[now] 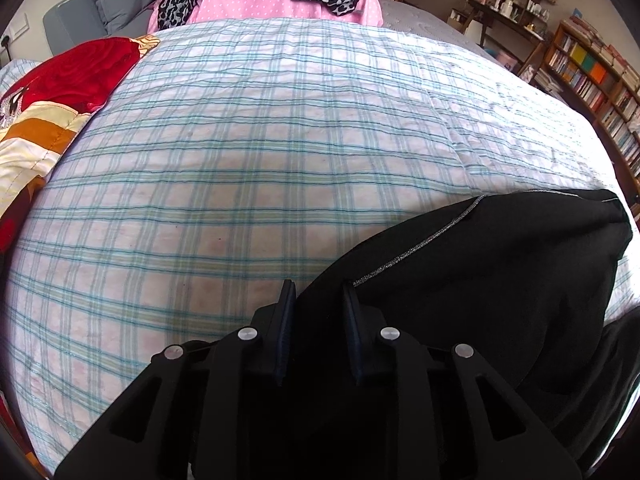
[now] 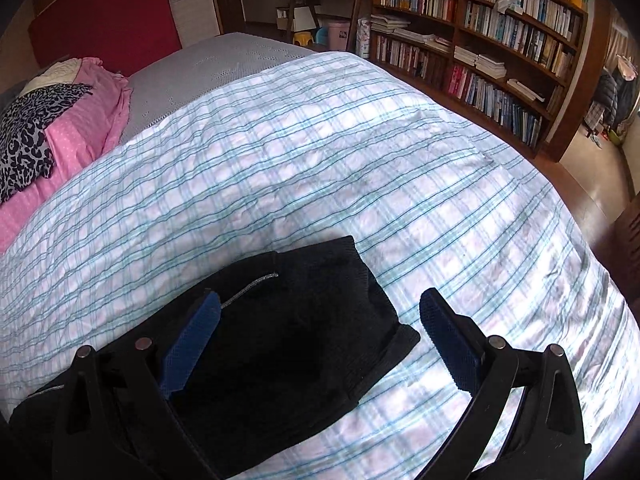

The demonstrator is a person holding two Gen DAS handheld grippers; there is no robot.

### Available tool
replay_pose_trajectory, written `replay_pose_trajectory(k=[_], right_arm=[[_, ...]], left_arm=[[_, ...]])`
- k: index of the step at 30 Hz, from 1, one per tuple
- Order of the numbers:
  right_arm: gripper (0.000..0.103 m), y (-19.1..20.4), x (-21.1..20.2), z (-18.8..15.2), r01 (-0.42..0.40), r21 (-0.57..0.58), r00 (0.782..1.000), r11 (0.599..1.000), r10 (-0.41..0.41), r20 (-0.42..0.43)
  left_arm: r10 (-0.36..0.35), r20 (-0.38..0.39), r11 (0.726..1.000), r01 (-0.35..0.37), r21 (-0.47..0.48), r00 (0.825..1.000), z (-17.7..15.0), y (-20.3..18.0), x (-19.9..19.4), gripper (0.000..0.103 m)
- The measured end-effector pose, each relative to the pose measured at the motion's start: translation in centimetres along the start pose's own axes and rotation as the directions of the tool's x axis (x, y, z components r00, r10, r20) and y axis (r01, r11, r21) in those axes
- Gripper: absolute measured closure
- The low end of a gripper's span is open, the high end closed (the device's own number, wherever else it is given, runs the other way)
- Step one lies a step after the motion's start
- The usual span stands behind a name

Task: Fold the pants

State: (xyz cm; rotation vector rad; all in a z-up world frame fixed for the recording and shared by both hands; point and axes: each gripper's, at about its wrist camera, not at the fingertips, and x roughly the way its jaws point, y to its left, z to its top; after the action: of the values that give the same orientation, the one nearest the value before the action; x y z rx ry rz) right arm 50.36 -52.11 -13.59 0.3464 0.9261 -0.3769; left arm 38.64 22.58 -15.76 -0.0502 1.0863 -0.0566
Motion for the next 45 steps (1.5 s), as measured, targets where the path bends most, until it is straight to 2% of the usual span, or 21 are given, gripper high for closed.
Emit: replay_pose_trajectory(k=[3, 5, 6, 7, 12, 13, 14, 16, 17, 18, 19, 20, 22, 28, 30, 33, 35, 36, 38, 39, 45], right_arm=[[0.002, -0.3, 2.3, 0.8, -0.041, 0.037, 0.998, 0.998, 0.043, -0.050], [0.002, -0.5, 3.8, 1.2, -0.060, 0.064, 0.994, 0.996, 0.066, -0.086], [0.002, -0.5, 4.7, 1.4, -0.063, 0.072, 0.992, 0.995, 0.071, -0.107], [0.002, -0.5, 5.4, 1.5, -0.057, 0.080, 0.990, 0.995, 0.067, -0.123], [0.004, -0.1, 7.7, 1.4, -0.047, 0.061, 0.986, 0.997, 0.056, -0.158], [0.008, 0.3, 7.8, 1.4, -0.041, 0.033, 0.987, 0.999, 0.045, -0.153], [0.025, 0.7, 7.8, 1.4, -0.018, -0.005, 0.989, 1.000, 0.017, -0.150], [0.039, 1.4, 7.4, 1.2, 0.003, -0.071, 0.991, 0.997, -0.012, -0.136], [0.049, 1.7, 7.0, 1.1, -0.002, -0.099, 0.992, 0.995, -0.011, -0.128], [0.060, 2.1, 6.6, 1.1, -0.006, -0.122, 0.993, 0.992, -0.009, -0.122], [0.065, 2.5, 6.3, 1.0, -0.010, -0.141, 0.993, 0.990, -0.007, -0.119], [0.072, 2.7, 5.9, 1.0, -0.013, -0.154, 0.993, 0.988, -0.005, -0.117], [0.074, 3.1, 4.8, 1.1, -0.008, -0.168, 0.996, 0.986, -0.008, -0.092], [0.075, 2.3, -0.1, 2.8, -0.032, -0.116, 0.999, 0.993, 0.034, 0.011], [0.075, 2.2, -1.9, 3.4, -0.048, -0.111, 0.997, 0.993, 0.054, 0.049], [0.075, 2.1, -4.3, 3.8, -0.074, -0.098, 0.993, 0.992, 0.082, 0.084], [0.075, 2.3, -5.5, 3.8, -0.075, -0.109, 0.992, 0.991, 0.085, 0.097], [0.075, 2.4, -6.0, 3.7, -0.073, -0.111, 0.991, 0.991, 0.085, 0.100], [0.075, 2.1, -6.4, 3.5, -0.073, -0.102, 0.992, 0.992, 0.083, 0.100], [0.075, 2.0, -6.5, 3.4, -0.070, -0.095, 0.992, 0.993, 0.079, 0.098], [0.074, 1.0, -6.5, 2.5, -0.059, -0.077, 0.994, 0.995, 0.065, 0.085]], left_arm=[[-0.019, -0.012, 0.999, 0.019, -0.027, 1.000, 0.4, 0.5, 0.6, 0.072], [-0.018, -0.016, 1.000, 0.017, -0.022, 1.000, 0.7, 0.5, 0.9, 0.062], [-0.002, -0.019, 1.000, 0.001, -0.015, 1.000, 0.9, 0.5, 1.1, 0.039], [0.018, -0.029, 1.000, -0.018, -0.009, 0.999, 1.1, 0.4, 1.5, 0.011], [0.045, -0.051, 0.999, -0.044, 0.023, 0.998, 1.2, 0.1, 2.6, 0.009], [0.040, -0.048, 0.999, -0.038, 0.029, 0.998, 1.2, 0.0, 2.6, 0.012], [0.031, -0.044, 0.999, -0.029, 0.033, 0.999, 1.2, 0.0, 2.5, 0.016], [0.012, -0.033, 0.999, -0.011, 0.048, 0.999, 1.2, -0.4, 2.2, 0.037], [0.007, -0.031, 0.998, -0.005, 0.056, 0.999, 1.2, -0.8, 2.0, 0.041], [0.002, -0.030, 0.998, -0.001, 0.062, 1.000, 1.2, -1.1, 1.8, 0.052], [-0.001, -0.030, 0.998, 0.003, 0.069, 1.000, 1.3, -1.5, 1.6, 0.064], [0.001, -0.030, 0.997, 0.001, 0.079, 1.000, 1.3, -1.9, 1.5, 0.067], [0.020, -0.020, 0.996, -0.018, 0.091, 1.000, 1.5, -2.6, 1.0, 0.080], [0.059, 0.072, 0.998, -0.060, 0.017, 0.996, 2.6, -1.1, -2.3, 0.101], [0.077, 0.104, 0.997, -0.076, -0.018, 0.992, 2.9, 0.1, -3.8, 0.102], [0.011, 0.109, 0.998, -0.004, -0.057, 0.994, 3.1, 1.9, -5.1, 0.102], [0.009, 0.109, 0.999, -0.003, -0.054, 0.994, 2.8, 2.2, -5.5, 0.100], [-0.008, 0.100, 0.999, 0.013, -0.052, 0.995, 2.7, 2.4, -5.4, 0.097], [-0.080, 0.057, 0.995, 0.082, -0.048, 0.995, 2.5, 2.5, -4.6, 0.055], [-0.097, 0.060, 0.994, 0.100, -0.047, 0.993, 2.2, 2.5, -4.3, 0.024], [-0.133, -0.027, 0.989, 0.134, 0.061, 0.991, 1.8, 0.7, -1.4, 0.025]])
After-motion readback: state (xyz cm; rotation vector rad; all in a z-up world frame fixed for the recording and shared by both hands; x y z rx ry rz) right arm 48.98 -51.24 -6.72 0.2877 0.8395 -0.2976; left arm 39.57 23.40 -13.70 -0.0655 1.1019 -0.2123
